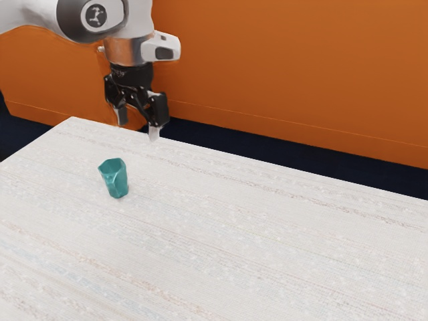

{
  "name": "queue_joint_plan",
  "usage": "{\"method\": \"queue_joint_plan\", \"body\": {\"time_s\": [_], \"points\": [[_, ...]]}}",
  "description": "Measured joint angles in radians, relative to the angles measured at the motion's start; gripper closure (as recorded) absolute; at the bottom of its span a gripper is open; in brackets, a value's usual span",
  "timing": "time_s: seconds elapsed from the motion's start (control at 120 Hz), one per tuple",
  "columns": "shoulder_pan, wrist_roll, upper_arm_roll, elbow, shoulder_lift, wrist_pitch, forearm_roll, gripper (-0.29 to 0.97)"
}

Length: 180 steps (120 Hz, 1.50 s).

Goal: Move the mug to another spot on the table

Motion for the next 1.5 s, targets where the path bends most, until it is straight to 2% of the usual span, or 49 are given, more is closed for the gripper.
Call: {"method": "queue_joint_plan", "body": {"time_s": [0.033, 0.083, 0.167, 0.267, 0.375, 0.467, 0.55, 0.625, 0.725, 0.792, 0.958, 1.117, 1.167, 1.325, 1.5], "points": [[-0.009, -0.002, -0.005, 0.024, -0.004, -0.010, -0.017, 0.00], [-0.070, -0.006, 0.059, 0.040, -0.002, -0.022, -0.034, 0.00], [-0.091, -0.012, 0.087, 0.039, -0.007, -0.035, -0.050, 0.00], [-0.118, -0.031, 0.184, 0.021, 0.015, -0.044, -0.062, 0.00], [-0.102, -0.051, 0.332, -0.147, 0.049, 0.032, -0.092, 0.00], [-0.044, -0.059, 0.406, -0.292, 0.079, 0.139, -0.119, 0.00], [0.012, -0.044, 0.467, -0.413, 0.128, 0.286, -0.177, 0.00], [0.041, -0.030, 0.486, -0.449, 0.170, 0.404, -0.233, 0.00], [-0.071, -0.016, 0.491, -0.439, 0.256, 0.519, -0.269, 0.00], [-0.095, -0.008, 0.500, -0.401, 0.322, 0.585, -0.281, 0.00], [-0.092, 0.011, 0.551, -0.320, 0.418, 0.682, -0.304, 0.00], [-0.043, 0.059, 0.572, -0.300, 0.436, 0.724, -0.314, 0.01], [-0.036, 0.075, 0.573, -0.300, 0.438, 0.736, -0.315, 0.07], [-0.017, 0.117, 0.573, -0.300, 0.475, 0.784, -0.317, 0.36], [-0.012, 0.151, 0.571, -0.287, 0.517, 0.838, -0.323, 0.51]]}}
